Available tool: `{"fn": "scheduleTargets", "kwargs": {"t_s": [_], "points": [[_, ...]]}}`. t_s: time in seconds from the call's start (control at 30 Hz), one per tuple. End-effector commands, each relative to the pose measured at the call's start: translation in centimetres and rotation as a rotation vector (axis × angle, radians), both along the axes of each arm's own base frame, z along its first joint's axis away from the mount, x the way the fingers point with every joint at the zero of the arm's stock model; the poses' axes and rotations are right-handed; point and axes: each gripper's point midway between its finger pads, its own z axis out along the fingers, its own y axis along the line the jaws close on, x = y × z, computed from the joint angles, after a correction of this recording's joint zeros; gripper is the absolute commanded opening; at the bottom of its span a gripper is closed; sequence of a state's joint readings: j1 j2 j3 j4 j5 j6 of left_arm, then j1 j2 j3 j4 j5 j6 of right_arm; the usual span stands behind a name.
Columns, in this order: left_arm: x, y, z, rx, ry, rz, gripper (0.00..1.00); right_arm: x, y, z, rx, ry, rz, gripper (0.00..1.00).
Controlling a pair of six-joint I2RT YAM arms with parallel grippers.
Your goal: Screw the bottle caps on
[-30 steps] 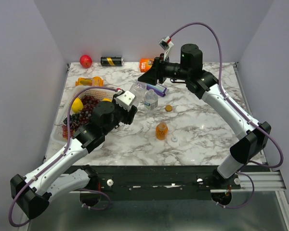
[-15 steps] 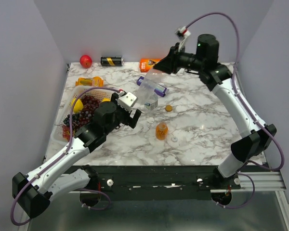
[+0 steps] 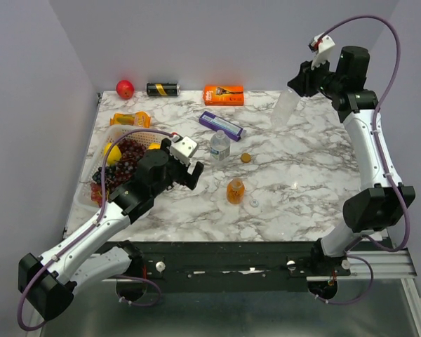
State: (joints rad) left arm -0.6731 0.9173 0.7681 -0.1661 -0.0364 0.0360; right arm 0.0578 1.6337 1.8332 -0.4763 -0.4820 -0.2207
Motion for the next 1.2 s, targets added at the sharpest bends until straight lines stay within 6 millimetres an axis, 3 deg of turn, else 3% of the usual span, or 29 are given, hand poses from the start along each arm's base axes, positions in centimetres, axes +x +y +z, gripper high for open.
{"fn": "scheduleTargets", "kwargs": {"t_s": [0.0, 0.1, 0.17, 0.2, 0.23, 0.43, 0.6, 0.63, 0.9, 1.0, 1.17], "points": [[0.0, -0.3, -0.1, -0.017, 0.010, -0.015, 0.99, 1.1, -3.7, -5.7, -0.120, 0.093, -0.083, 0.02], [0.0, -0.2, -0.3, -0.010, 0.012, -0.015, 0.99, 1.5, -4.3, -8.3, -0.140, 0.123, -0.086, 0.04], [0.0, -0.2, -0.3, -0.005, 0.016, -0.014, 0.99, 1.6, -4.1, -9.0, -0.149, 0.112, -0.065, 0.05], [0.1, -0.2, -0.4, -0.004, 0.020, -0.012, 0.99, 1.3, -4.0, -10.5, -0.154, 0.130, -0.053, 0.05], [0.1, -0.1, -0.5, 0.000, 0.022, -0.011, 0.99, 1.7, -4.0, -10.0, -0.161, 0.080, -0.052, 0.06], [0.6, 0.3, -0.9, 0.020, 0.047, 0.004, 0.99, 1.5, -3.8, -13.6, -0.159, 0.092, -0.037, 0.09], [1.2, 0.6, -1.2, 0.019, 0.067, 0.011, 0.99, 1.5, -3.7, -14.6, -0.150, 0.092, -0.039, 0.16], [1.3, 0.7, -1.2, 0.016, 0.069, 0.014, 0.98, 1.7, -4.7, -14.3, -0.147, 0.076, -0.059, 0.17], [1.9, 0.6, -1.5, 0.014, 0.086, 0.017, 0.98, 1.1, -4.3, -15.8, -0.118, 0.076, -0.049, 0.28], [1.9, 0.5, -1.5, 0.014, 0.087, 0.014, 0.98, 1.1, -4.3, -16.0, -0.107, 0.074, -0.057, 0.35], [1.9, 0.6, -1.5, 0.012, 0.085, 0.015, 0.98, 1.2, -4.5, -15.9, -0.096, 0.077, -0.081, 0.56]]}}
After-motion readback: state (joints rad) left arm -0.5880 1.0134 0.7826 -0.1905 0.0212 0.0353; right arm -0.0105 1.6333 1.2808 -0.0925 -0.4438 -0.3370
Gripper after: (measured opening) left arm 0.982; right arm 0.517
